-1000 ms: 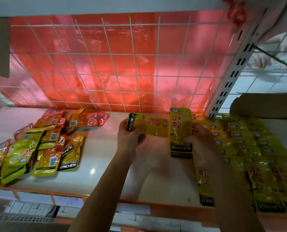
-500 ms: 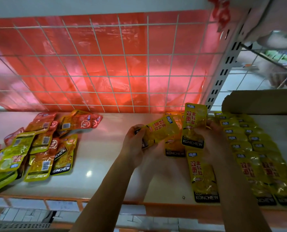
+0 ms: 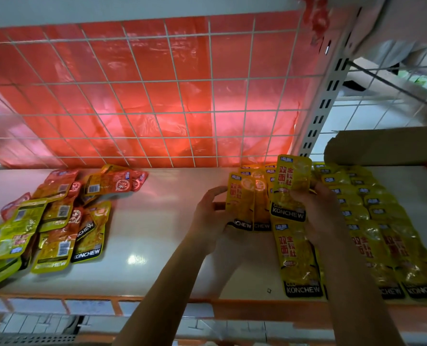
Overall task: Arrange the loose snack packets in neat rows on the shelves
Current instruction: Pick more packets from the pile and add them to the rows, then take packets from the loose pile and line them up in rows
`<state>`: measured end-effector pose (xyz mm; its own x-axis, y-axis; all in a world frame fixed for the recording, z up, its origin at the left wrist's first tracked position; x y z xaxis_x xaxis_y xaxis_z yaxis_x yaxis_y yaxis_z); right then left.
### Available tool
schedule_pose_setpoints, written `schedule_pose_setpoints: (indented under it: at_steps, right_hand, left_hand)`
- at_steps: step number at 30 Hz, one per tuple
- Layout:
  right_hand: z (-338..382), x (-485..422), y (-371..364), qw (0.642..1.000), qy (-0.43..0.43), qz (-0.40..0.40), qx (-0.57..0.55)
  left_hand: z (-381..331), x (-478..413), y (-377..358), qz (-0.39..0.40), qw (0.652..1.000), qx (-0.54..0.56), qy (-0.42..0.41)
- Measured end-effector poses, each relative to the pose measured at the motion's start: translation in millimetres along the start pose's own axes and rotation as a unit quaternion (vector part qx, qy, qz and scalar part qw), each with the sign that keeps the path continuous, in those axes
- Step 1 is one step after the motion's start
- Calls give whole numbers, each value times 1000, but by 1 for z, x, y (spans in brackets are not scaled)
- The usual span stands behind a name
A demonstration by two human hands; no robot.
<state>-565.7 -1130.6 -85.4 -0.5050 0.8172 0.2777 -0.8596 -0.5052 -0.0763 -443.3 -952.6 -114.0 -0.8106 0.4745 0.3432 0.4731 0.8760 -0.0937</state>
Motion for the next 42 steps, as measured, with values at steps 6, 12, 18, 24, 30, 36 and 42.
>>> schedule_pose_setpoints:
  at_steps: [6,12,18,24,30,36,42]
  right_hand:
    - [0,1,0,1000,6,-2,13]
    - [-1,2,0,999,10,4,41]
    - [-3,2,-3,997,24,19,74]
    - [-2,6,-9,993,43,24,103]
    - [-2,10,-16,988,57,42,136]
    - [-4,16,-31,983,66,75,155]
    - [0,20,-32,955,115,82,262]
  left_hand:
    - [2,3,-9,-10,973,-213,-90]
    - [-5,11,-15,-4,919,-363,-153]
    - [-7,14,-21,-6,894,-408,-184]
    - [-7,14,-26,8,882,-428,-198]
    - [-15,14,-22,-23,852,-467,-236]
    - [-18,0,-24,-53,957,-228,-169]
    - [-4,-6,-22,-34,996,-66,-55]
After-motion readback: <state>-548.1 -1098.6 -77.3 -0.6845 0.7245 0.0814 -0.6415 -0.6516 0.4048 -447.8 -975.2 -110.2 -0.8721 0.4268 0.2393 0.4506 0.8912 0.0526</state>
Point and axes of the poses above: each hand's wrist, its own x-axis away from the middle knuckle, its own y-axis out of the back of the hand, z = x × y, the point moved 7 cm from there along -x, towards the middle knuckle, and after that the axes turned 5 degrees about -z, right-handed, at the moved point
